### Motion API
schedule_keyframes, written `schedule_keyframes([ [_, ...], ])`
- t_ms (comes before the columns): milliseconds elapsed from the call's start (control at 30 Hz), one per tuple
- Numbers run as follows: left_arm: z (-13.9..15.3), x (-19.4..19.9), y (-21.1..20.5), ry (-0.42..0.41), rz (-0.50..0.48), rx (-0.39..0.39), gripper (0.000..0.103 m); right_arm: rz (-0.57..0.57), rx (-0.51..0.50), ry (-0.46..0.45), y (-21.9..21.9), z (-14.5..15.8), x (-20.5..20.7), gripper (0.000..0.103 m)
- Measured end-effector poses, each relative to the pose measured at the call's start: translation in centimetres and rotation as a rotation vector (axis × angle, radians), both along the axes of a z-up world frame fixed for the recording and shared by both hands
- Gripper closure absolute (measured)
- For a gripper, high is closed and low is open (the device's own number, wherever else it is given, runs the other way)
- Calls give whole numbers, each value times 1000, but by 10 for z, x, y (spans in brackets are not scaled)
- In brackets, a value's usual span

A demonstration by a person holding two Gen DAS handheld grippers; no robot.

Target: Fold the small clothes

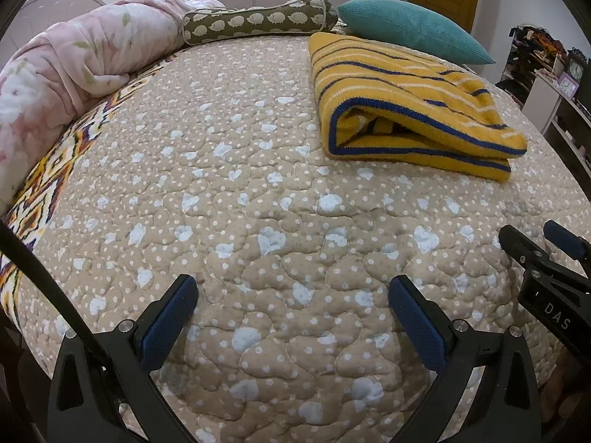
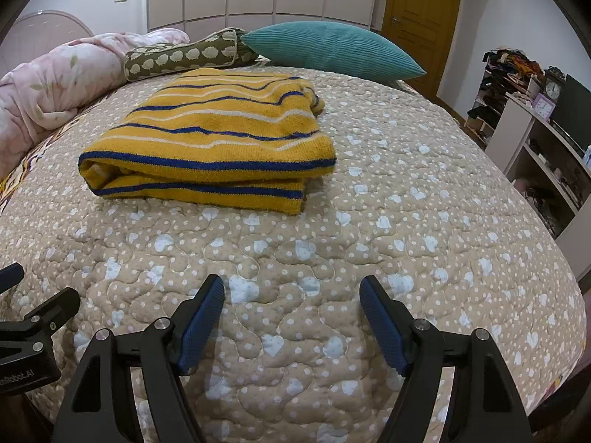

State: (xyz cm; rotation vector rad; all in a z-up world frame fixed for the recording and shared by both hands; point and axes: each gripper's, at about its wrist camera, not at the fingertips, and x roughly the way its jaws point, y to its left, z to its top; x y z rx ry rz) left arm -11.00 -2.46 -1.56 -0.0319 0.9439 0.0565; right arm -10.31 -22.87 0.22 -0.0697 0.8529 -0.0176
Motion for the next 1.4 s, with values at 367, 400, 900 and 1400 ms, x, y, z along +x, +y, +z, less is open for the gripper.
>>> schedule_keyframes([
  [367,-4,1,1,4,0,-13,0,1,-3,-4,1,-1,-1,22],
  [400,-4,1,2,4,1,-14,0,0,-4,-4,1,-1,-1,22],
  [900,-8,0,5,-52,-6,-31,0,-4,-21,-13,4,2,-2,21],
  [1400,5,-4,-17,-70,-21,69,0,-26,32,-83,-14,16,-20,18],
])
